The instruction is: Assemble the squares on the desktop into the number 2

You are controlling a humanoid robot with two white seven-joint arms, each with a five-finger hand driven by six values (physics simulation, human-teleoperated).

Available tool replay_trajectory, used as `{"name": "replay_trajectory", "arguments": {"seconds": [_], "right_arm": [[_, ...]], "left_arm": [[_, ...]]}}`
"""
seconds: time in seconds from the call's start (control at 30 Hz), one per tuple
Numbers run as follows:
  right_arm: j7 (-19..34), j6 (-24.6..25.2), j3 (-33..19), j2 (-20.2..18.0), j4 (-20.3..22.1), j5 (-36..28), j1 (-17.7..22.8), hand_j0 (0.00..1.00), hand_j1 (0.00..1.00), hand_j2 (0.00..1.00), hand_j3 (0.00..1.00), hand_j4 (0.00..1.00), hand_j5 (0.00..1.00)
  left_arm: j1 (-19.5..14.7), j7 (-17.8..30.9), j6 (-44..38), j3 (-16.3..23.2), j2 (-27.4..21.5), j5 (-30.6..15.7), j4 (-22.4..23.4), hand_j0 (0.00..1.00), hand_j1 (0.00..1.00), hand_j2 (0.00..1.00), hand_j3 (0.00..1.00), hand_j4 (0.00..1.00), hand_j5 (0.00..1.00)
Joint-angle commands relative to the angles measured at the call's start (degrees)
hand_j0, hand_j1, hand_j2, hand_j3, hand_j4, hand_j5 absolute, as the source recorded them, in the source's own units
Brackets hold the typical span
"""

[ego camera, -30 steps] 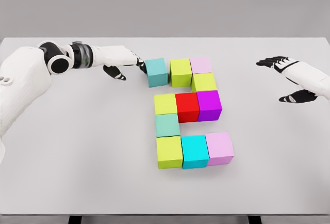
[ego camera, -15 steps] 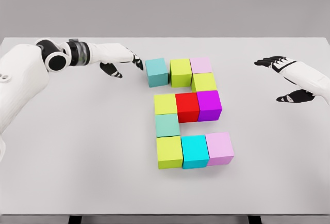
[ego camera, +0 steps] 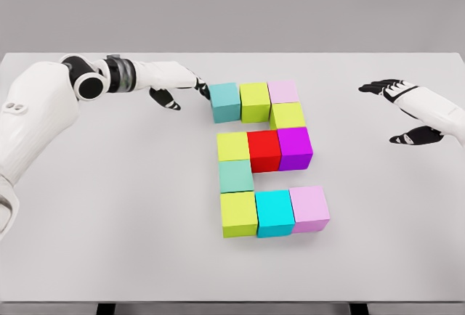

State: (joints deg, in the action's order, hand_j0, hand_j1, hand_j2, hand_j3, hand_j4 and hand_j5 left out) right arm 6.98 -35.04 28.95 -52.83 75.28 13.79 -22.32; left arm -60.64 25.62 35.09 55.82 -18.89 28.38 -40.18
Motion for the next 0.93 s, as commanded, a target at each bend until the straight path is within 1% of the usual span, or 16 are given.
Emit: {"name": "replay_trajectory", "arguments": {"seconds": [0.0, 0.23, 0.3, 0.37, 0.4, 0.47, 0.5, 0.53, 0.57, 0.6, 0.63, 0.77, 0.8, 0.9], "right_arm": [[0.0, 0.0, 0.0, -0.1, 0.0, -0.4, 0.0, 1.0, 1.0, 1.0, 1.0, 1.0, 1.0], [0.0, 0.0, 0.0, -0.1, 0.1, -0.5, 0.0, 1.0, 1.0, 1.0, 1.0, 1.0, 1.0], [0.0, 0.0, 0.0, -0.1, 0.1, -0.5, 0.0, 1.0, 1.0, 1.0, 1.0, 1.0, 1.0], [0.0, 0.0, 0.0, -0.1, 0.0, -0.4, 0.0, 1.0, 1.0, 1.0, 1.0, 1.0, 1.0], [0.0, 0.0, 0.0, -0.1, 0.0, -0.4, 0.0, 1.0, 1.0, 1.0, 1.0, 1.0, 1.0], [0.0, 0.0, 0.0, -0.1, 0.0, -0.4, 0.0, 1.0, 1.0, 1.0, 1.0, 1.0, 1.0], [0.0, 0.0, 0.0, -0.1, 0.1, -0.4, 0.0, 1.0, 1.0, 1.0, 1.0, 1.0, 1.0], [0.0, 0.0, 0.0, -0.1, 0.1, -0.4, 0.0, 1.0, 1.0, 1.0, 1.0, 1.0, 1.0], [0.0, 0.0, 0.0, -0.1, 0.1, -0.4, 0.0, 1.0, 1.0, 1.0, 1.0, 1.0, 1.0], [0.0, 0.0, 0.0, -0.1, 0.1, -0.4, 0.0, 1.0, 1.0, 1.0, 1.0, 1.0, 1.0], [0.0, 0.0, 0.0, -0.1, 0.1, -0.5, 0.0, 1.0, 1.0, 1.0, 1.0, 1.0, 1.0], [0.0, 0.0, 0.0, -0.1, 0.1, -0.5, 0.0, 1.0, 1.0, 1.0, 1.0, 1.0, 1.0], [-0.1, 0.0, 0.0, -0.1, 0.0, -0.5, 0.0, 1.0, 1.0, 1.0, 1.0, 1.0, 1.0], [-0.1, 0.0, 0.0, -0.1, 0.0, -0.5, 0.0, 1.0, 1.0, 1.0, 1.0, 1.0, 1.0]], "left_arm": [[0.0, 0.0, -0.1, -0.2, 0.2, -0.3, 0.1, 0.75, 0.75, 0.75, 0.75, 0.75, 0.75], [-0.4, 0.0, -0.1, -0.5, -0.4, -0.4, 1.1, 0.76, 0.76, 0.76, 0.76, 0.76, 0.76], [-0.6, 0.0, -0.1, -1.5, -1.2, -0.9, 1.1, 0.77, 0.77, 0.77, 0.77, 0.77, 0.77], [-0.6, -0.3, -0.1, -1.7, -4.3, -1.5, 0.5, 0.87, 0.87, 0.87, 0.87, 0.87, 0.87], [-0.5, -0.4, -0.1, -1.7, -6.3, -3.1, 0.0, 1.0, 1.0, 1.0, 1.0, 1.0, 1.0], [-0.3, -0.4, -0.1, -1.7, -10.0, -5.2, -1.6, 1.0, 1.0, 1.0, 1.0, 1.0, 1.0], [0.1, -0.4, -0.1, -1.7, -13.1, -5.6, -4.2, 1.0, 1.0, 1.0, 1.0, 1.0, 1.0], [0.2, -0.4, -0.1, -1.7, -14.2, -5.7, -5.1, 1.0, 1.0, 1.0, 1.0, 1.0, 1.0], [0.9, -0.4, -0.1, -1.7, -15.5, -5.7, -5.3, 1.0, 1.0, 1.0, 1.0, 1.0, 1.0], [0.9, -0.4, -0.1, -1.7, -15.6, -5.7, -5.3, 1.0, 1.0, 1.0, 1.0, 1.0, 1.0], [1.3, -0.5, -0.1, -1.7, -18.4, -5.7, -5.6, 1.0, 1.0, 1.0, 1.0, 1.0, 1.0], [1.3, -0.5, -0.1, -1.8, -18.9, -5.8, -5.6, 1.0, 1.0, 1.0, 1.0, 1.0, 1.0], [1.4, -0.5, -0.1, -2.3, -22.1, -5.8, -5.2, 1.0, 1.0, 1.0, 1.0, 1.0, 1.0], [1.4, -0.5, -0.1, -2.3, -22.2, -5.8, -5.2, 1.0, 1.0, 1.0, 1.0, 1.0, 1.0]]}}
